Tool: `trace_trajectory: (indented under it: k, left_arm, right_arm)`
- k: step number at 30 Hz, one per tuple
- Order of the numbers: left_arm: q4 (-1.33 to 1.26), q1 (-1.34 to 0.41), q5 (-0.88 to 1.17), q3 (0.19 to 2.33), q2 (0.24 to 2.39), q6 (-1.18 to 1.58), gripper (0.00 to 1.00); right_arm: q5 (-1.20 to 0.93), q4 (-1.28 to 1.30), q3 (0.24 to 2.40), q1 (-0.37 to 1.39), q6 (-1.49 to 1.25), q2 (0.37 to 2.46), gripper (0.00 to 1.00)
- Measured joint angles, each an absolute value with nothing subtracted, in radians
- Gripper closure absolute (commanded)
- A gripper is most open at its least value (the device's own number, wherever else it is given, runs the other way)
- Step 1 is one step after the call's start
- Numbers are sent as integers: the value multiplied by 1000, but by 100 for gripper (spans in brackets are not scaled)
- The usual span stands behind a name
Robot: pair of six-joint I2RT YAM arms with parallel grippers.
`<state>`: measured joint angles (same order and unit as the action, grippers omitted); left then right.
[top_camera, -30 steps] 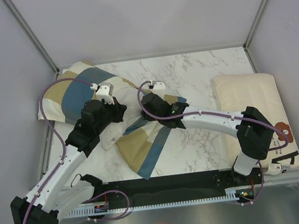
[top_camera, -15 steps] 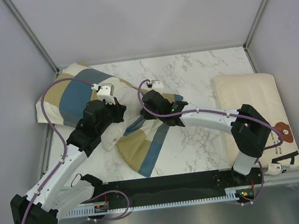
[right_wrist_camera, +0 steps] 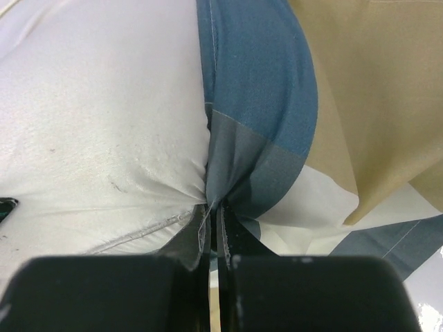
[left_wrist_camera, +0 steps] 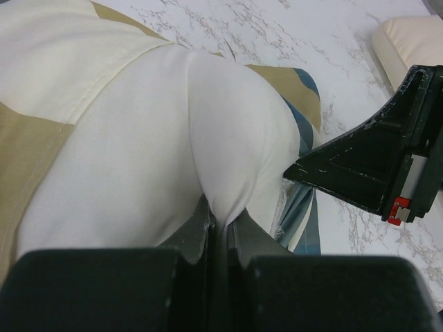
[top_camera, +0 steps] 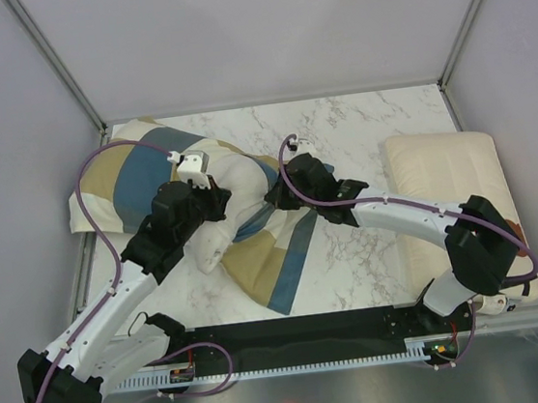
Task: Remove the pillowcase from the pillow
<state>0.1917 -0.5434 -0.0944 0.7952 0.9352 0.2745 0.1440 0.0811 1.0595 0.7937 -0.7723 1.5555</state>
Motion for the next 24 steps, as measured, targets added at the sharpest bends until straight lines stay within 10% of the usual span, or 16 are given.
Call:
trace_trajectory:
  k: [20, 24]
  left_arm:
    - [175, -728, -220, 840, 1015, 258, 98]
    - [196, -800, -289, 865, 1015, 181, 65]
  right_arm:
    - [134, 305, 1195, 733, -638, 1543, 100]
    - [113, 318, 1189, 732, -606, 1509, 100]
